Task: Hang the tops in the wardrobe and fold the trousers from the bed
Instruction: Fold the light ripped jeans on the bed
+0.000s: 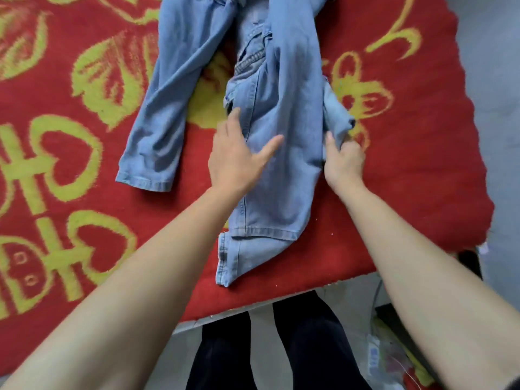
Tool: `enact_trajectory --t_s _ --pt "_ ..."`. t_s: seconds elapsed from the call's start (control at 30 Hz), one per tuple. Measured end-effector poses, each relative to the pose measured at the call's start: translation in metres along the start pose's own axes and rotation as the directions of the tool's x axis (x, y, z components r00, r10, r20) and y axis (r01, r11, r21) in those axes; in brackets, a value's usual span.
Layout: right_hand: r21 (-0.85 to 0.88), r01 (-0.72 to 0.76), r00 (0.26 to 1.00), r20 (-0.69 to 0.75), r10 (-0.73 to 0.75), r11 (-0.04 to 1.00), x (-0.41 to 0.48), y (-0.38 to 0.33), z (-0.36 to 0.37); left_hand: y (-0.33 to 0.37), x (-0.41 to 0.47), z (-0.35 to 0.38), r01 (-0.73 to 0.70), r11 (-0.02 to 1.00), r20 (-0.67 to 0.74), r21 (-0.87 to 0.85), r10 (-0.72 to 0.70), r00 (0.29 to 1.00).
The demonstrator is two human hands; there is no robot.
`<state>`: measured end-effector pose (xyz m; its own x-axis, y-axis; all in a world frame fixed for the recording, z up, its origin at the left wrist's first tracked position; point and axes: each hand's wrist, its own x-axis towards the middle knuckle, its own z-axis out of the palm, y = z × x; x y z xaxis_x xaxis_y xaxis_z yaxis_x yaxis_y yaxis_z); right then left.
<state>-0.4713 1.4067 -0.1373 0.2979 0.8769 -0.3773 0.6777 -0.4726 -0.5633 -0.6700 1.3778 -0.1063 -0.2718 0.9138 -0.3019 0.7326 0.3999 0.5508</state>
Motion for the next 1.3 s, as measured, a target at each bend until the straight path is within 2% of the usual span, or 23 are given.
enact_trajectory --t_s 0.03,0.07,0.2,0.27,0.33,0.43,0.5,0.57,0.63,0.67,0.7,0.77,0.83,0.87,0.93,1.0,1.03,1.1,1.17,1.23,1.3 --pt "-0.014 -0.008 1.000 -0.006 0.007 1.000 -0.010 0.016 -0.003 0.005 -0.002 0.011 0.071 0.997 0.092 -0.016 -0.069 0.993" --pt "-0.031 -0.009 1.000 -0.018 0.008 0.999 -0.017 0.030 -0.007 0.007 -0.003 0.020 0.083 0.996 0.135 0.019 -0.084 0.987" --pt "-0.084 0.016 0.998 -0.052 -0.021 0.996 -0.031 0.061 -0.025 0.005 -0.001 0.015 -0.063 0.971 -0.004 0.232 0.066 0.998" --pt "-0.076 0.033 0.997 -0.067 -0.038 0.997 -0.036 0.066 -0.031 -0.003 0.003 0.002 -0.053 0.965 -0.085 0.257 0.077 0.993" --pt "-0.091 0.013 0.997 -0.077 -0.021 0.996 -0.040 0.069 -0.036 -0.017 0.015 -0.024 0.093 0.973 -0.240 0.213 -0.040 0.970" --pt "-0.150 -0.060 0.993 -0.110 0.044 0.987 -0.045 0.084 -0.048 -0.050 0.049 -0.078 0.388 0.918 -0.416 0.085 -0.321 0.851" --pt "-0.160 -0.117 0.983 -0.160 0.091 0.980 -0.050 0.096 -0.057 -0.072 0.064 -0.109 0.518 0.856 -0.442 0.002 -0.463 0.768" --pt "-0.129 -0.191 0.966 -0.201 0.163 0.973 -0.058 0.104 -0.064 -0.082 0.070 -0.123 0.591 0.799 -0.398 -0.110 -0.580 0.710" --pt "-0.090 -0.212 0.957 -0.220 0.189 0.973 -0.063 0.107 -0.065 -0.072 0.067 -0.119 0.657 0.752 -0.450 -0.059 -0.607 0.655" --pt "-0.068 -0.214 0.954 -0.229 0.193 0.974 -0.063 0.106 -0.064 -0.063 0.060 -0.113 0.659 0.752 -0.500 0.039 -0.556 0.664" --pt "-0.043 -0.230 0.946 -0.245 0.213 0.972 -0.061 0.103 -0.064 -0.052 0.051 -0.104 0.599 0.788 -0.533 0.143 -0.449 0.718" --pt "0.006 -0.273 0.922 -0.283 0.263 0.962 -0.054 0.095 -0.064 -0.027 0.030 -0.079 0.288 0.922 -0.485 0.260 -0.133 0.864" --pt "-0.001 -0.255 0.926 -0.290 0.244 0.967 -0.047 0.090 -0.067 0.002 0.012 -0.046 -0.040 0.981 -0.340 0.192 0.104 0.935" --pt "-0.018 -0.244 0.936 -0.265 0.230 0.970 -0.045 0.087 -0.069 0.018 0.007 -0.028 -0.117 0.984 -0.258 0.137 0.150 0.955" --pt "-0.066 -0.217 0.958 -0.204 0.199 0.974 -0.043 0.081 -0.070 0.048 0.004 0.006 -0.133 0.984 -0.033 0.117 0.138 0.990" --pt "-0.194 -0.128 0.970 -0.228 0.082 0.973 -0.044 0.074 -0.069 0.064 0.001 0.033 -0.056 0.986 0.199 0.158 0.023 0.980" --pt "-0.246 -0.071 0.967 -0.255 0.006 0.967 -0.044 0.068 -0.068 0.065 -0.001 0.042 0.020 0.989 0.265 0.149 -0.060 0.962" --pt "-0.268 0.053 0.951 -0.279 -0.131 0.962 -0.042 0.051 -0.067 0.058 -0.012 0.052 0.145 0.985 0.250 0.088 -0.163 0.954" --pt "-0.222 0.213 0.943 -0.209 -0.259 0.952 -0.035 0.033 -0.064 0.050 -0.029 0.056 0.118 0.989 0.176 0.090 -0.133 0.975" --pt "-0.169 0.412 0.909 0.002 -0.417 0.896 -0.026 0.016 -0.058 0.044 -0.043 0.055 0.063 0.994 0.169 0.091 -0.078 0.983" --pt "-0.200 0.584 0.801 0.299 -0.518 0.787 -0.018 0.009 -0.051 0.035 -0.052 0.051 0.020 0.996 0.179 0.083 -0.035 0.983"
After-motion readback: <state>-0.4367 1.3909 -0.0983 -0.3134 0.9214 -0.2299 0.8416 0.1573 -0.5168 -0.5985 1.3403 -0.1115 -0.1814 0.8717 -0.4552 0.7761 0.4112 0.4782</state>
